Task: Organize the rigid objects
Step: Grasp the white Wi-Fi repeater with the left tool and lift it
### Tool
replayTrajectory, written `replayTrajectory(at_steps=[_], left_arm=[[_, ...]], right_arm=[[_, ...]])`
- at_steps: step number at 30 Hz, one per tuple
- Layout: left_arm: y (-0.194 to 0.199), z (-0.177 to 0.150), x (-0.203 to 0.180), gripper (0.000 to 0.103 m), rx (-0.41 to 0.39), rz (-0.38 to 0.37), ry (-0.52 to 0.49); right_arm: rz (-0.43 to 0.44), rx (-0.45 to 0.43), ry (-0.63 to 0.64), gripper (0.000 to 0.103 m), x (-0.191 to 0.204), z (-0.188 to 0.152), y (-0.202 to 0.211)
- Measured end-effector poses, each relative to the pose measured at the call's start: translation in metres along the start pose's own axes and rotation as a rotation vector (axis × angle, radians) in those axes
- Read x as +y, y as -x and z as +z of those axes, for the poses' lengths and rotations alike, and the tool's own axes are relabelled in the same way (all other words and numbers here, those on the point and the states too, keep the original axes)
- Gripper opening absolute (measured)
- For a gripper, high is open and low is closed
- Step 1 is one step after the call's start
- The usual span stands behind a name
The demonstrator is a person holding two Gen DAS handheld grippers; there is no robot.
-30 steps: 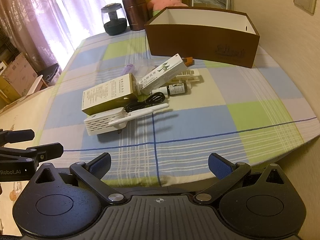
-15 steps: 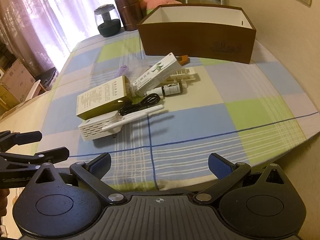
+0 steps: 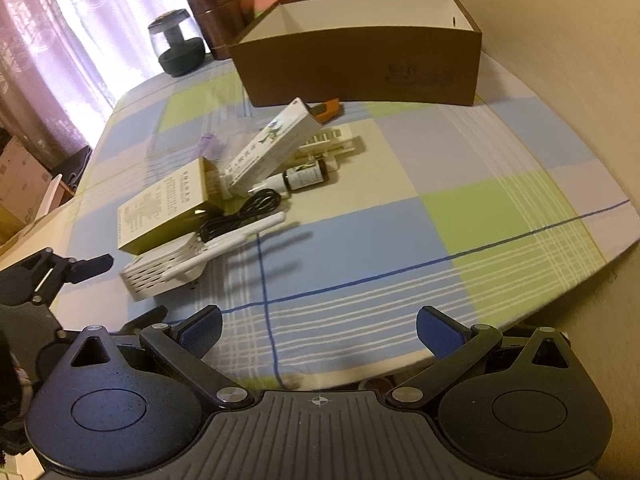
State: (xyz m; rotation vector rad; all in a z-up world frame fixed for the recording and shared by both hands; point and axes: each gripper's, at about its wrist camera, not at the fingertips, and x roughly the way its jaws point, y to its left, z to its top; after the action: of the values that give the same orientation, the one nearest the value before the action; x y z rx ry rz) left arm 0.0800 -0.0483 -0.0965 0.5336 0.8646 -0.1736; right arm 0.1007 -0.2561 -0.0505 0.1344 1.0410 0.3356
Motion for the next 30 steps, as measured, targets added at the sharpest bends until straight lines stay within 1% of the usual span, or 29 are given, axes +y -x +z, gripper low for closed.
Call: replayTrajectory(at_steps=[4,6,7,10,11,16,17,18,19,20,23,25,30], left_arm=[[-0.018,0.007,-0.004,0.062,0.018,0.006,-0.098],[-0.027,0.009,-0.006,0.056,0.032,0.003,-0.152],[-0.030,0.010,-0.007,0.056,0.035,0.000,-0.179],[-0.039,0.011,-0.007,0.053,0.047,-0.008,-0.230],[-0.042,0.012,-0.007,0.049,0.054,-0.017,-0.244],[-0.047,0.010,-0.009,0.043,0.037,0.002,-0.333],[-0.046,0.010,-0.008,0.039,0.027,0.000,-0.336],[-0.044,0.010,-0.007,0.034,0.016,-0.002,-0.335],[-0.042,0.011,-0.005,0.032,0.002,-0.001,-0.330],[-0.039,0.013,0.000,0.031,-0.005,-0.021,-0.307],[-0.032,0.018,0.014,0.029,-0.015,-0.105,-0.203],[-0.029,0.021,0.020,0.028,-0.018,-0.136,-0.137],[-0.022,0.024,0.044,0.028,-0.010,-0.243,0.099]], right_arm=[[-0.005,0.009,-0.017,0.101,-0.007,0.007,-0.005],[-0.007,0.014,-0.026,0.101,-0.011,0.010,-0.008],[-0.009,0.017,-0.032,0.101,-0.012,0.012,-0.010],[-0.010,0.026,-0.044,0.101,-0.017,0.016,-0.014],[-0.010,0.030,-0.047,0.101,-0.018,0.017,-0.016],[-0.013,0.043,-0.053,0.101,-0.022,0.023,-0.021],[-0.013,0.045,-0.054,0.101,-0.023,0.024,-0.022],[-0.014,0.046,-0.055,0.101,-0.023,0.025,-0.023],[-0.015,0.046,-0.055,0.101,-0.024,0.026,-0.023],[-0.014,0.046,-0.055,0.101,-0.025,0.028,-0.024],[-0.010,0.047,-0.056,0.101,-0.026,0.032,-0.025],[-0.005,0.048,-0.055,0.101,-0.028,0.037,-0.028],[0.003,0.050,-0.039,0.101,-0.029,0.052,-0.034]])
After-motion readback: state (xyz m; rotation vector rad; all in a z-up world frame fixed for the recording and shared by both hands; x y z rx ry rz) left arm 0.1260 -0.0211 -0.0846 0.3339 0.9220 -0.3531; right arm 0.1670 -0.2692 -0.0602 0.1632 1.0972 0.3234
